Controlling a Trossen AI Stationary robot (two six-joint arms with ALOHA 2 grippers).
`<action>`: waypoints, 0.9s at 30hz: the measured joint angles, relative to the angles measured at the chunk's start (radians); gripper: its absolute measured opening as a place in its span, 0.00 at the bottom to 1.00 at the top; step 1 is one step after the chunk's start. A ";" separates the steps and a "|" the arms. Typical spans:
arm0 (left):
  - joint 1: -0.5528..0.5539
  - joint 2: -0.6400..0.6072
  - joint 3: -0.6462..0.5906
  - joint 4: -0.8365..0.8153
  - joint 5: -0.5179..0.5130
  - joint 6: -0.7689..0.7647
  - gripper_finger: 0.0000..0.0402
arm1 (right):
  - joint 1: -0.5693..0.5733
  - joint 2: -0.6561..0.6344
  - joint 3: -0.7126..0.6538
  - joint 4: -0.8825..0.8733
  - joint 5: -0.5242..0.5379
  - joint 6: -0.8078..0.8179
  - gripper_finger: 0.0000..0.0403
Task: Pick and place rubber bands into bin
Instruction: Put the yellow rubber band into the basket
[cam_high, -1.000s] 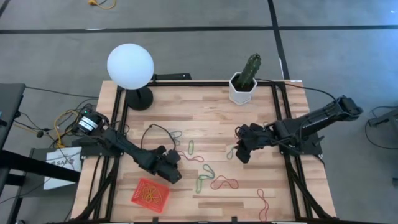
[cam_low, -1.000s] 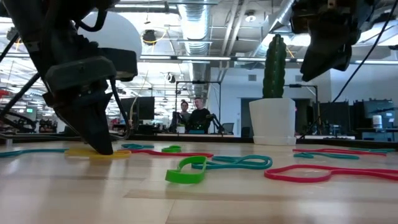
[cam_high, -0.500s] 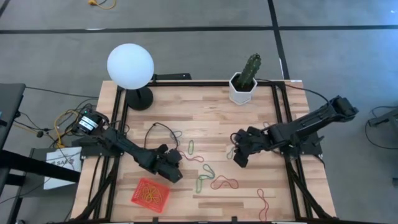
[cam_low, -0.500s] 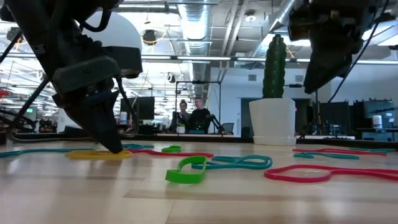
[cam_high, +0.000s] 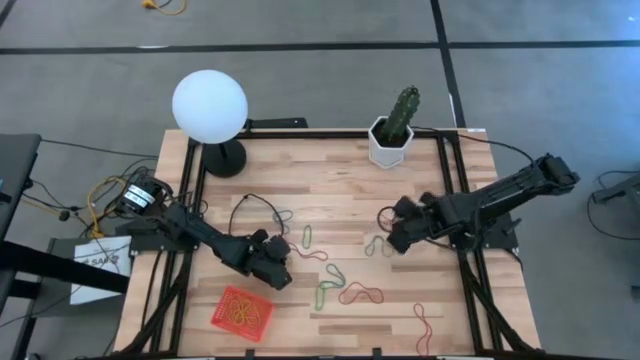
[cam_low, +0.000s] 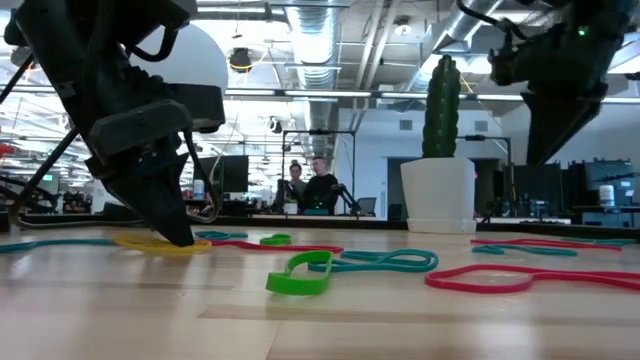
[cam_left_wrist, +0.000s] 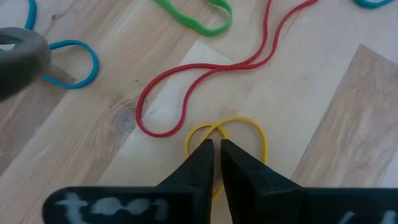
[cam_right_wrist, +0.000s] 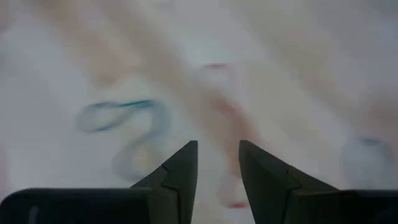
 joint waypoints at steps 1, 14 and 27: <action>0.000 0.000 0.000 0.000 0.004 0.000 0.02 | 0.000 -0.017 0.000 -0.055 0.036 0.029 0.28; -0.061 -0.142 0.076 -0.024 0.068 0.078 0.00 | 0.001 -0.073 -0.038 -0.167 0.140 0.125 0.28; -0.194 -0.300 0.128 -0.329 -0.060 -0.011 0.00 | 0.001 -0.073 -0.043 -0.115 0.136 0.124 0.28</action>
